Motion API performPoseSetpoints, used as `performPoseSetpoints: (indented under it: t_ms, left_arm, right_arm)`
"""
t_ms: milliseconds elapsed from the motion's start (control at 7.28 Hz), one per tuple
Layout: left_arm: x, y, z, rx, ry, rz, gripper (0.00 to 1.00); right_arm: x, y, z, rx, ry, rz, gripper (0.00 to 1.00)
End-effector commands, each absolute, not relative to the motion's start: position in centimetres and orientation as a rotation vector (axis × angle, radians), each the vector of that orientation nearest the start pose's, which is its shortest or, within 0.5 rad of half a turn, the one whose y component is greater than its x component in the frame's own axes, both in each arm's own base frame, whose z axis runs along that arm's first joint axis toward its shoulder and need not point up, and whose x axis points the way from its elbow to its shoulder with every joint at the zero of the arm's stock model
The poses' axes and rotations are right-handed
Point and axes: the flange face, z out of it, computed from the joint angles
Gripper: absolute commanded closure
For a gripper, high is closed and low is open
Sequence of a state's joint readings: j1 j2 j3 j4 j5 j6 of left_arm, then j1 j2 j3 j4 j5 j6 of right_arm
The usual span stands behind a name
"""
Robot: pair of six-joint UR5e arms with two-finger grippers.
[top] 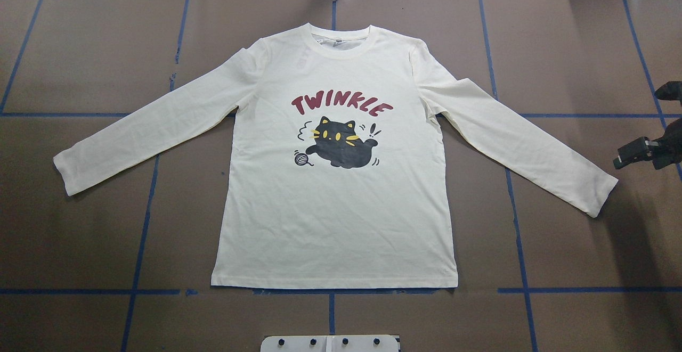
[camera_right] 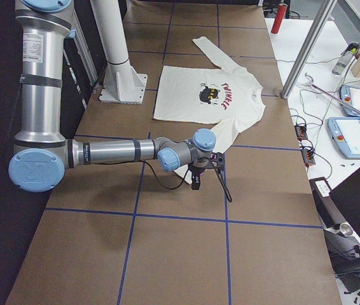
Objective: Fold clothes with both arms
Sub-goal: 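Lower the right gripper to the cuff of the sleeve nearest it and grasp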
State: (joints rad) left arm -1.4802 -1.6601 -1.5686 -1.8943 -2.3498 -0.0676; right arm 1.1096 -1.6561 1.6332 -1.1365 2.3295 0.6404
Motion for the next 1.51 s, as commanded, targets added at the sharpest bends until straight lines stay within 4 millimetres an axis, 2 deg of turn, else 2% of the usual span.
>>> performPoseSetpoints:
  t_ms: [0, 137, 412, 550, 687, 825, 962, 1099, 1237, 1374]
  left_arm:
    - [-0.8, -55.3, 58.1, 0.347, 0.803, 0.201, 0.0]
    - [-0.8, -55.3, 58.0, 0.35, 0.803, 0.202, 0.0]
    - [-0.7, -55.3, 58.0, 0.348, 0.804, 0.203, 0.0]
    - [-0.7, -55.2, 58.2, 0.346, 0.804, 0.201, 0.0]
    - [-0.7, -55.2, 58.2, 0.346, 0.804, 0.201, 0.0]
    - [-0.8, -55.2, 58.1, 0.346, 0.802, 0.198, 0.0]
    - [-0.7, -55.2, 58.1, 0.347, 0.803, 0.2, 0.0]
    - [-0.8, -55.2, 58.0, 0.348, 0.804, 0.198, 0.0]
    - [-0.8, -55.2, 58.0, 0.349, 0.802, 0.199, 0.0]
    - [-0.7, -55.2, 58.0, 0.348, 0.804, 0.199, 0.0]
  right_arm:
    - [-16.7, -45.3, 62.9, -0.087, -0.823, 0.106, 0.11]
    - [-17.4, -44.9, 64.3, -0.116, -0.807, 0.105, 0.14]
    - [-19.3, -45.0, 64.2, -0.165, -0.799, 0.165, 0.16]
    - [-19.6, -44.8, 63.8, -0.174, -0.802, 0.181, 0.42]
    - [-19.6, -44.8, 63.9, -0.175, -0.803, 0.177, 0.77]
    - [-19.7, -44.7, 64.2, -0.179, -0.798, 0.178, 0.79]
    - [-19.6, -44.5, 64.4, -0.183, -0.795, 0.179, 0.86]
    - [-19.5, -44.5, 64.5, -0.184, -0.794, 0.182, 1.0]
    - [-19.7, -44.7, 64.3, -0.18, -0.793, 0.18, 1.0]
    - [-20.0, -45.1, 62.9, -0.165, -0.813, 0.169, 1.0]
